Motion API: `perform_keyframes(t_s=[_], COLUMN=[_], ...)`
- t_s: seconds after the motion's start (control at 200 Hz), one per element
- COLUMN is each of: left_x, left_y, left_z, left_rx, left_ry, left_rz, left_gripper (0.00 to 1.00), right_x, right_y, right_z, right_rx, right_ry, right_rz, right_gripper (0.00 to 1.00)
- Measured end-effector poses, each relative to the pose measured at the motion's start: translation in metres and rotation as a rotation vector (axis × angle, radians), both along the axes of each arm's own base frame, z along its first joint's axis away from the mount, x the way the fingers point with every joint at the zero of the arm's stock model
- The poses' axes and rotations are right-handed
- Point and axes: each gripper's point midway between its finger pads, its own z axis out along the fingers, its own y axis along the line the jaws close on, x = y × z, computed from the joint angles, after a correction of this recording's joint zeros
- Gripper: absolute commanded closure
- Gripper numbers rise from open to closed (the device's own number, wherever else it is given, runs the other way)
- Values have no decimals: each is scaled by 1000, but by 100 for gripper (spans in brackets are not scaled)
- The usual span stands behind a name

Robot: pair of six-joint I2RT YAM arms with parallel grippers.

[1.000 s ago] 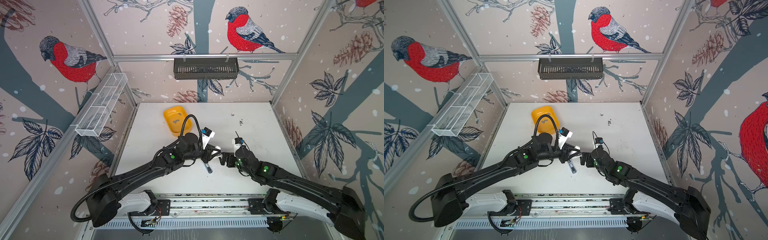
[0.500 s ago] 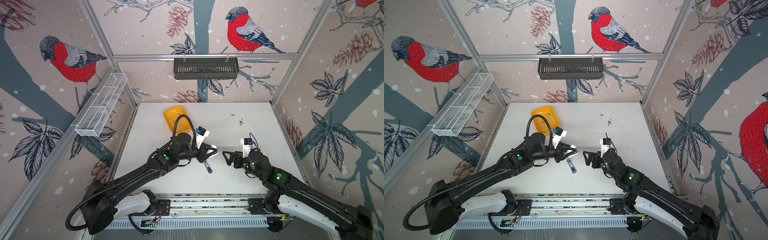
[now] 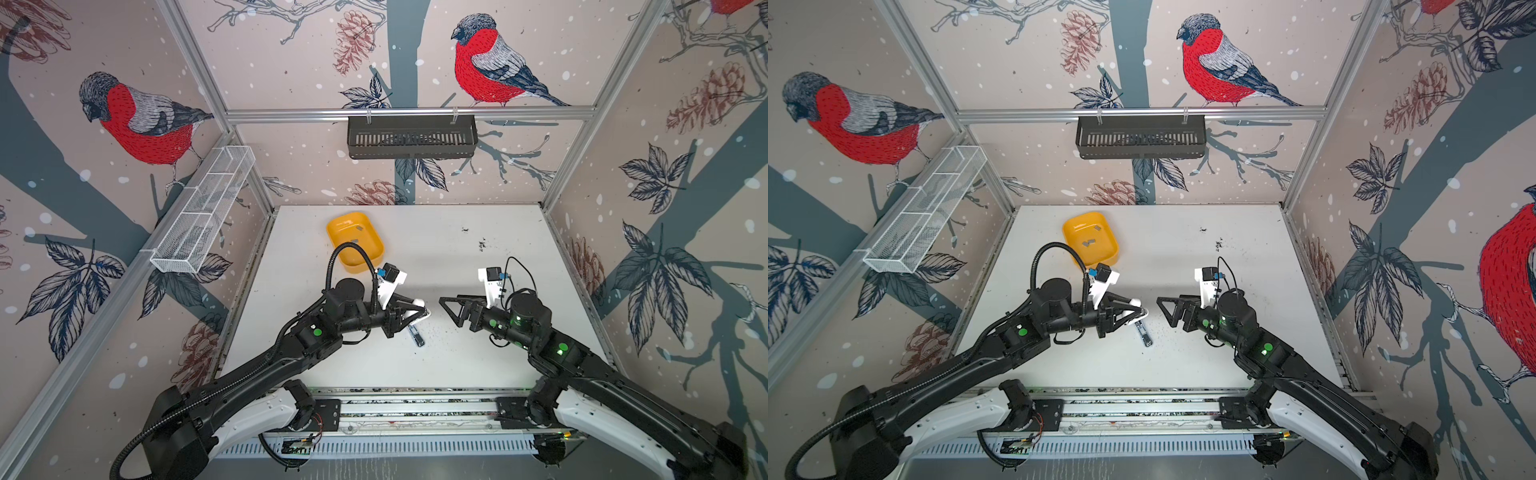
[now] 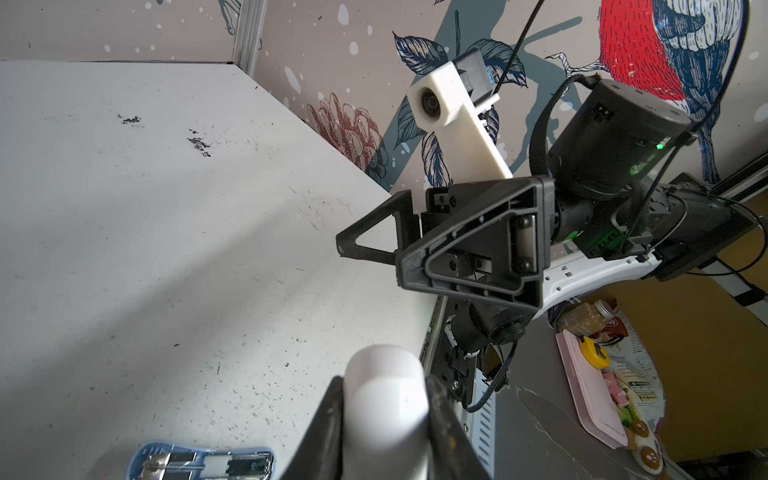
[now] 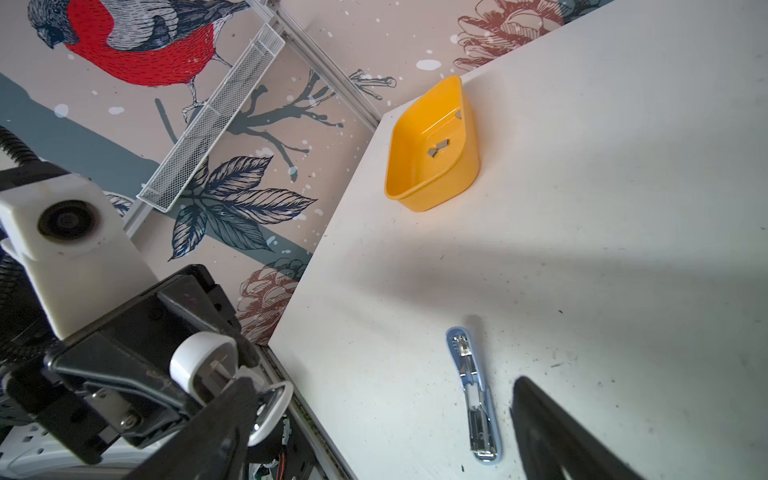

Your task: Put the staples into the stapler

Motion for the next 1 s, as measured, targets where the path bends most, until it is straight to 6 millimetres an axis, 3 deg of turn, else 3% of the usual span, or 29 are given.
perform_keyframes(t_s=[1.001], left_x=[0], left_y=[-5], left_z=[2], left_rx=[-30], left_ry=[-28], left_rz=[-26], left_gripper=[99], right_x=[-11], right_y=[37], right_z=[-5], right_rx=[43], right_ry=[64], right_rz=[186], right_gripper=[4])
